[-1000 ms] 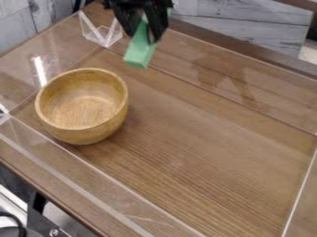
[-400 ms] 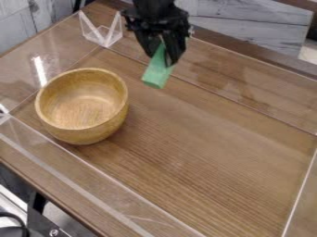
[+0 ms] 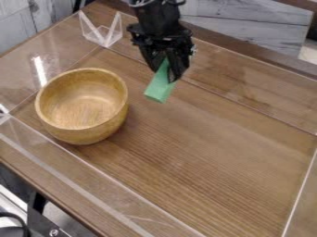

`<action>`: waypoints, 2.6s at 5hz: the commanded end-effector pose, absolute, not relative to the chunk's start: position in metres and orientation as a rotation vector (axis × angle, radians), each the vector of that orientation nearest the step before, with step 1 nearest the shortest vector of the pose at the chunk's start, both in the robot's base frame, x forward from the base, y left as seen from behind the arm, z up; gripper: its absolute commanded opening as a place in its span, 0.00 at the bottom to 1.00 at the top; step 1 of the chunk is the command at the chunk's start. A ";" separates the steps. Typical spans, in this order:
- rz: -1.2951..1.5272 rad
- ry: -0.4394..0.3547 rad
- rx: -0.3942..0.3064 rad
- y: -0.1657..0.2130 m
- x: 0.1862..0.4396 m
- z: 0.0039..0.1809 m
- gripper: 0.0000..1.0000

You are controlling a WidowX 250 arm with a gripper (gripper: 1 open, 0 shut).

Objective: Put the green block in the brown bowl

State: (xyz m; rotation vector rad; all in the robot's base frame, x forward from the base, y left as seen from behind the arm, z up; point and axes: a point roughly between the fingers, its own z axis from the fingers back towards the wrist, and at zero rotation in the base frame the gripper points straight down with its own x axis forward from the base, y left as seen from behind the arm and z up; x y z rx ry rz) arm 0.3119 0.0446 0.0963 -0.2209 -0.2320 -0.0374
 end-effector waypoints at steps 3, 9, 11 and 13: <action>0.095 -0.307 -0.192 0.085 0.288 0.123 0.00; 0.176 -0.283 -0.180 0.121 0.260 0.110 0.00; 0.187 -0.274 -0.180 0.127 0.256 0.105 0.00; 0.193 -0.264 -0.179 0.132 0.252 0.100 0.00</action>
